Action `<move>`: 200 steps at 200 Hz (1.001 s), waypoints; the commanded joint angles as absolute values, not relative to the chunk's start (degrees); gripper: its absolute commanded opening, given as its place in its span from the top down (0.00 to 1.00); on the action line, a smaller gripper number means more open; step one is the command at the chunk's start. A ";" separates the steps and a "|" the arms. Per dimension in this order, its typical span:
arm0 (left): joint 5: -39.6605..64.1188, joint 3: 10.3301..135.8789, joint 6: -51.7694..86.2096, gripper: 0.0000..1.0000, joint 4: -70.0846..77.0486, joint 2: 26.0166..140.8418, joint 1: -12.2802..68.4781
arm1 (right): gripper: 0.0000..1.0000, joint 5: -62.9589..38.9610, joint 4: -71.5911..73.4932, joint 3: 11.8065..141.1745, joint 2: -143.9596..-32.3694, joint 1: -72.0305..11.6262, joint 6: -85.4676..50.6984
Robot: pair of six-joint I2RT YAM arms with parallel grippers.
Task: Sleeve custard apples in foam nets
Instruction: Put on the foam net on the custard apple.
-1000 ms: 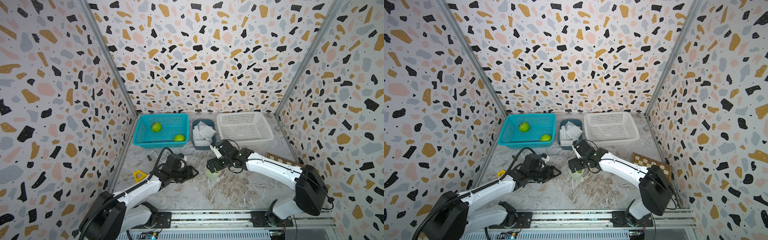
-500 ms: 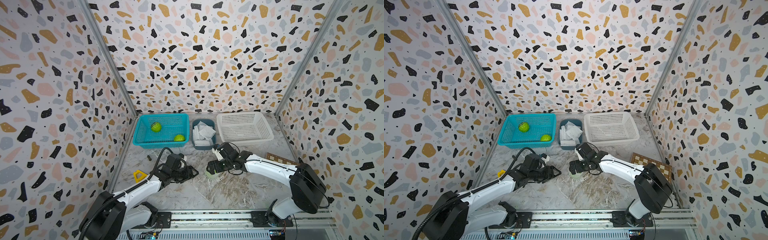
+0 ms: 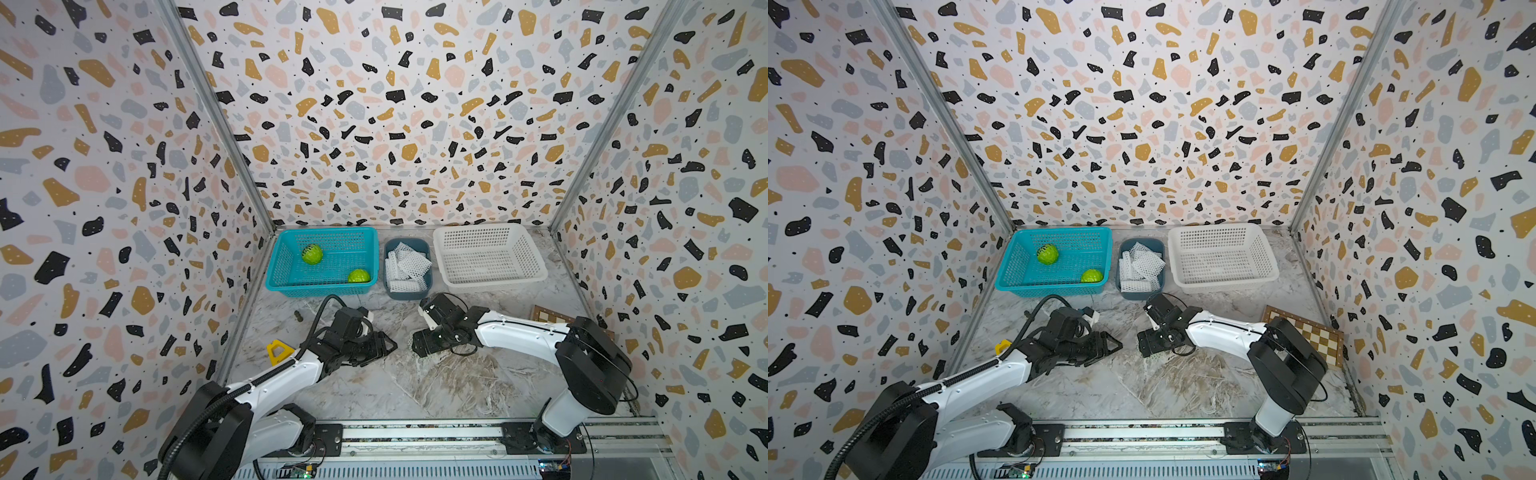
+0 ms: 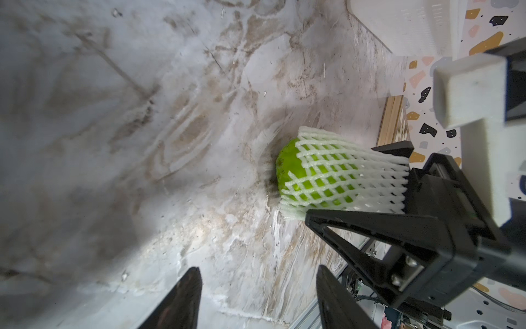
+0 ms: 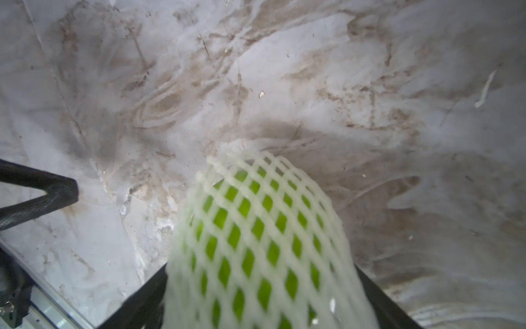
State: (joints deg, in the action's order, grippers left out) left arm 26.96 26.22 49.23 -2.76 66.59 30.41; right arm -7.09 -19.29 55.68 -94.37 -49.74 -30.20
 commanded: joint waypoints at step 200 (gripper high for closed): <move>27.06 24.59 49.67 0.37 -0.53 66.53 30.05 | 0.15 3.86 -21.88 60.83 -98.92 -52.01 -29.21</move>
State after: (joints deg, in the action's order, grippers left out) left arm 26.98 25.71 49.30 -2.20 66.67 30.41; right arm -0.21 -19.49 59.42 -97.71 -50.92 -30.76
